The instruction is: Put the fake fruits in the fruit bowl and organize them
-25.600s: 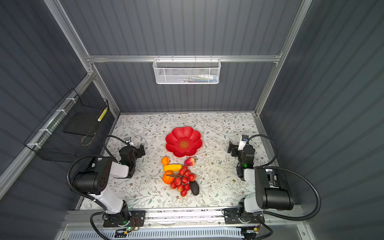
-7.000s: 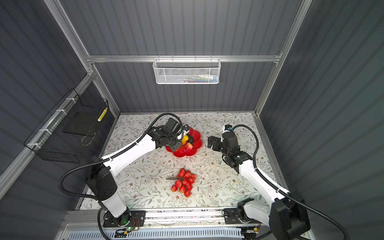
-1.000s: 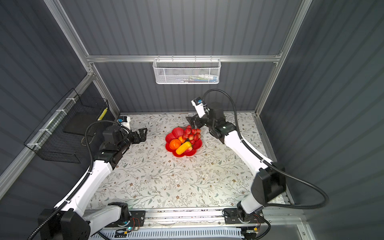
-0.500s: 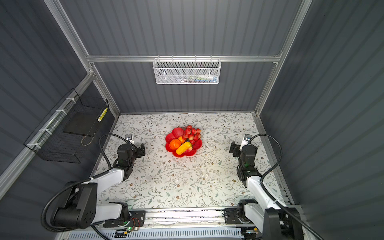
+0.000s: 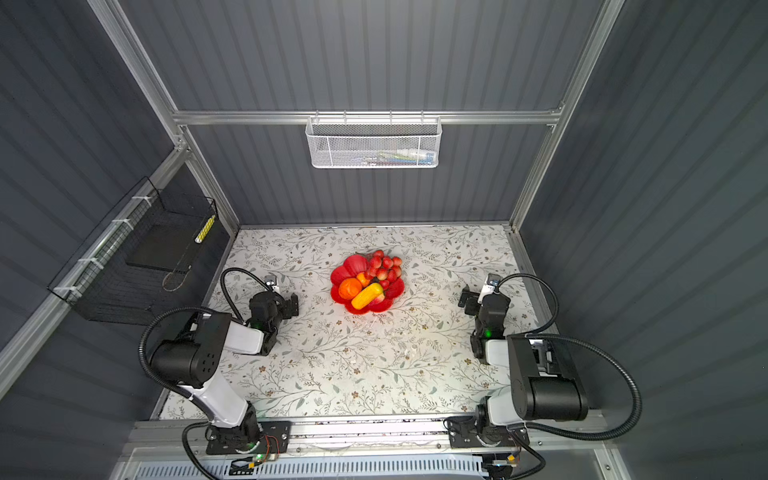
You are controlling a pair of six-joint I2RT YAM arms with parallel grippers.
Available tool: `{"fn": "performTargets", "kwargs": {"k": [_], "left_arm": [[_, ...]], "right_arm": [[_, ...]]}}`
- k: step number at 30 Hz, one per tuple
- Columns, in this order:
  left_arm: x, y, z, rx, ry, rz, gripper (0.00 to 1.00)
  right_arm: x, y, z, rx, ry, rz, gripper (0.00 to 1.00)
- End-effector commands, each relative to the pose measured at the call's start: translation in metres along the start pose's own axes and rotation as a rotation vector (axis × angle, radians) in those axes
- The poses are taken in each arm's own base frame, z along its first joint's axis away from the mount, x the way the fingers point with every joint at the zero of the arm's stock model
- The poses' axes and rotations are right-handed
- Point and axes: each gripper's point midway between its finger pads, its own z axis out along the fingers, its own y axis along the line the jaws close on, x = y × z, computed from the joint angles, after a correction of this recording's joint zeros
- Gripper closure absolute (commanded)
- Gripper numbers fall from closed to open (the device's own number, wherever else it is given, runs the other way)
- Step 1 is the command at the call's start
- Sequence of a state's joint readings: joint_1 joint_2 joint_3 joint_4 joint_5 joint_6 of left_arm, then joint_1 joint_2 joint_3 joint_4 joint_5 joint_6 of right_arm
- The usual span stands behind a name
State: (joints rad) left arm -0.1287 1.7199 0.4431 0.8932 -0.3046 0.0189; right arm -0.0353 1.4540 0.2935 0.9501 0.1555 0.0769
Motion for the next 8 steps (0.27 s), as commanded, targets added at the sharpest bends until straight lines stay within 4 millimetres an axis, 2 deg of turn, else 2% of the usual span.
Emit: {"fn": "performTargets", "kwargs": {"k": [1,3,5,7,8], "left_arm": [[-0.019,0.009,0.002,-0.036,-0.057,-0.029,0.0],[-0.019,0.01,0.003,-0.037,-0.056,-0.033,0.0],[-0.019,0.01,0.003,-0.037,-0.056,-0.033,0.0],[-0.018,0.01,0.002,-0.04,-0.055,-0.034,0.0],[-0.018,0.01,0.002,-0.04,-0.057,-0.034,0.0]], "right_arm": [[-0.019,0.005,0.0,-0.014,-0.076,-0.002,0.01],[-0.018,-0.004,0.0,0.035,-0.077,0.017,0.01],[-0.019,-0.004,0.001,0.04,-0.074,0.018,0.01],[-0.017,0.025,0.0,-0.127,-0.061,-0.058,0.01],[-0.018,0.031,-0.003,-0.166,-0.071,-0.067,0.01]]}}
